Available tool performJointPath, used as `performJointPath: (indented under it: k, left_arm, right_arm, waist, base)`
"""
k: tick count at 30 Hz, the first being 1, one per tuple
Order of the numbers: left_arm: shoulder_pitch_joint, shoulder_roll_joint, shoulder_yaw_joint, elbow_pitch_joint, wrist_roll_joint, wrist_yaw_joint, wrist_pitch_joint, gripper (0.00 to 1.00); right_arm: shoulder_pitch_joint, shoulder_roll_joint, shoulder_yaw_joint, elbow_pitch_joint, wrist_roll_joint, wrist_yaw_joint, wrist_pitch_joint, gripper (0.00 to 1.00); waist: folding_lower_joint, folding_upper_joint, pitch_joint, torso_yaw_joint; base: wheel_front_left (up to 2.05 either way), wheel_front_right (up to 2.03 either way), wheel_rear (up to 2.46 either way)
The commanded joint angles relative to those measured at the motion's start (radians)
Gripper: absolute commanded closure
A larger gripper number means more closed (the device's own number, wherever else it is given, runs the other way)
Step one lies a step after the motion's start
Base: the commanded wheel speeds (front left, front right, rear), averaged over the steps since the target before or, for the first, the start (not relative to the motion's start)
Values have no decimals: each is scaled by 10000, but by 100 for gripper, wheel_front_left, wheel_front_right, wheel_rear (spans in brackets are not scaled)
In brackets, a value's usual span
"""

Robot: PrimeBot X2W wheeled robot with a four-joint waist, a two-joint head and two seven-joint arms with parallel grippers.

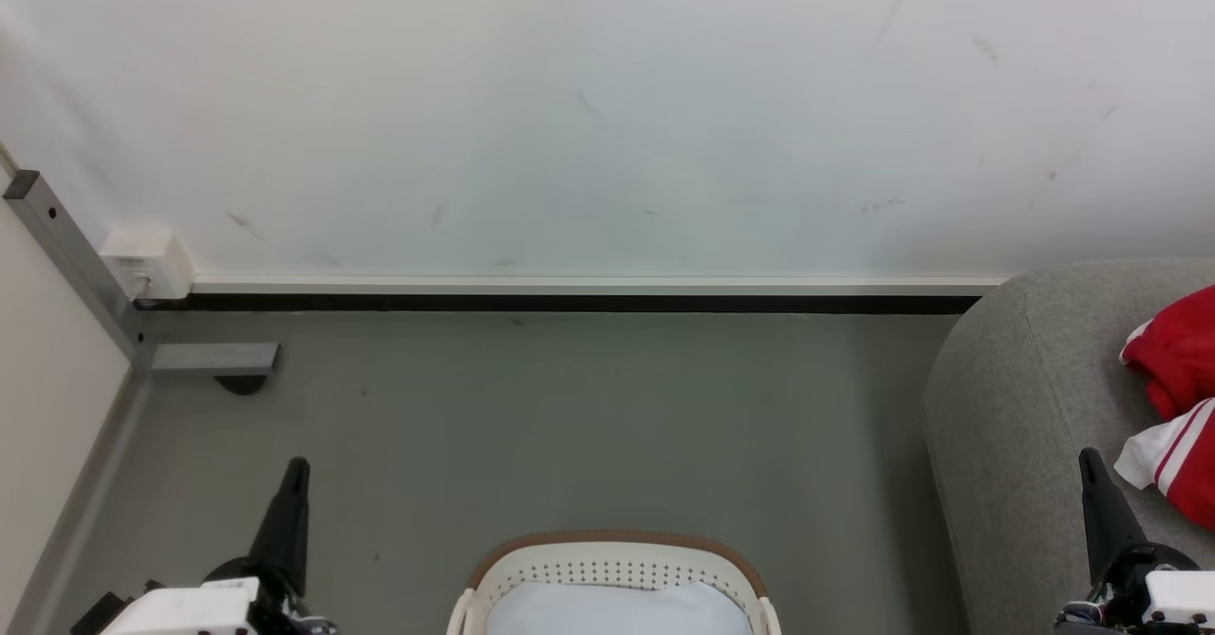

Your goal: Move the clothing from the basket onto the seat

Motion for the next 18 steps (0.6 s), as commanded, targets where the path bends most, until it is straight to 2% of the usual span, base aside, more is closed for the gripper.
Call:
performJointPath:
  k: [1,18]
  left_arm:
    - [-79,76,22,-22,-121,-19,53,100]
    - [-74,76,22,-24,-121,-18,53,100]
  right_arm:
    - [70,2,-42,-64,-4,-21,43,100]
    - [70,2,-42,-64,-5,-21,42,100]
  waist:
    - [-1,0,0,-1]
    - [-1,0,0,-1]
  base:
    - [0,0,0]
    - [0,0,0]
